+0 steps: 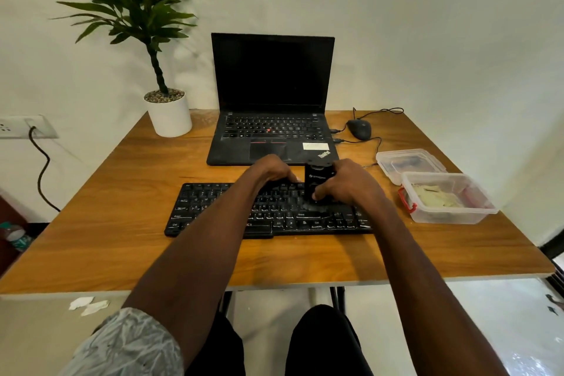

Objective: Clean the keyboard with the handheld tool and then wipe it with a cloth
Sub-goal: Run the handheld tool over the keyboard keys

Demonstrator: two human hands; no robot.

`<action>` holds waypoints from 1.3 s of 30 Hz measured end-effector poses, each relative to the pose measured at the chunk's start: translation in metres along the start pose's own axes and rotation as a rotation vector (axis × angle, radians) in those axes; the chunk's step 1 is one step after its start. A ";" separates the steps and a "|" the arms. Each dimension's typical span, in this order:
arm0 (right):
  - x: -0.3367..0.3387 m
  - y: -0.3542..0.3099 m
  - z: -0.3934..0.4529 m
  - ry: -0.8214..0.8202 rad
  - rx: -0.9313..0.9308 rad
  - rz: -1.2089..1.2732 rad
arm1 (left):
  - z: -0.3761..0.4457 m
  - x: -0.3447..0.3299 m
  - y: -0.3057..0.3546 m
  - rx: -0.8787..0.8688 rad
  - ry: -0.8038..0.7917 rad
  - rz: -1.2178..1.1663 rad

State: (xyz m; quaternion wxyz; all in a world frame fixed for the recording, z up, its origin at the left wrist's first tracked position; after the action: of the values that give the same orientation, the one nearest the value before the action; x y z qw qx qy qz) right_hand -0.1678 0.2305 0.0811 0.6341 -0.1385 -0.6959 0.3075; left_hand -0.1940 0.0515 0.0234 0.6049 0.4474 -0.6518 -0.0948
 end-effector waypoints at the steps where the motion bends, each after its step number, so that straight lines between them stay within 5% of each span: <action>1: 0.003 -0.001 0.000 0.015 0.004 -0.037 | -0.002 -0.001 0.000 0.002 -0.011 -0.004; 9: -0.036 -0.039 -0.010 -0.022 0.107 0.102 | -0.001 0.006 0.000 0.002 -0.020 -0.019; 17: -0.005 -0.026 -0.006 0.100 0.072 -0.131 | -0.011 0.020 -0.007 -0.113 0.013 0.086; 24: -0.041 -0.056 -0.013 -0.021 0.131 0.059 | -0.010 0.047 -0.033 -0.081 0.127 0.217; 31: -0.009 -0.041 -0.013 0.083 0.069 -0.143 | -0.005 0.044 -0.044 -0.004 0.092 0.106; 39: -0.054 -0.073 -0.016 -0.049 0.143 0.055 | -0.001 0.051 -0.042 -0.010 0.100 0.140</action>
State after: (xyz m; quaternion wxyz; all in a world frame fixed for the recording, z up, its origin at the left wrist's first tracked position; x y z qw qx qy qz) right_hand -0.1299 0.1467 0.0826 0.6166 -0.1043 -0.6833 0.3769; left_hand -0.1666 -0.0078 0.0319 0.6442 0.4018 -0.6500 -0.0328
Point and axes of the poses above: each hand's wrist, its own z-axis towards the middle knuckle, its own x-axis out of the back of the hand, y = z × x, the point moved 6 cm from there along z, towards the middle knuckle, and after that the axes turned 11 degrees about y, right-handed, at the moved point
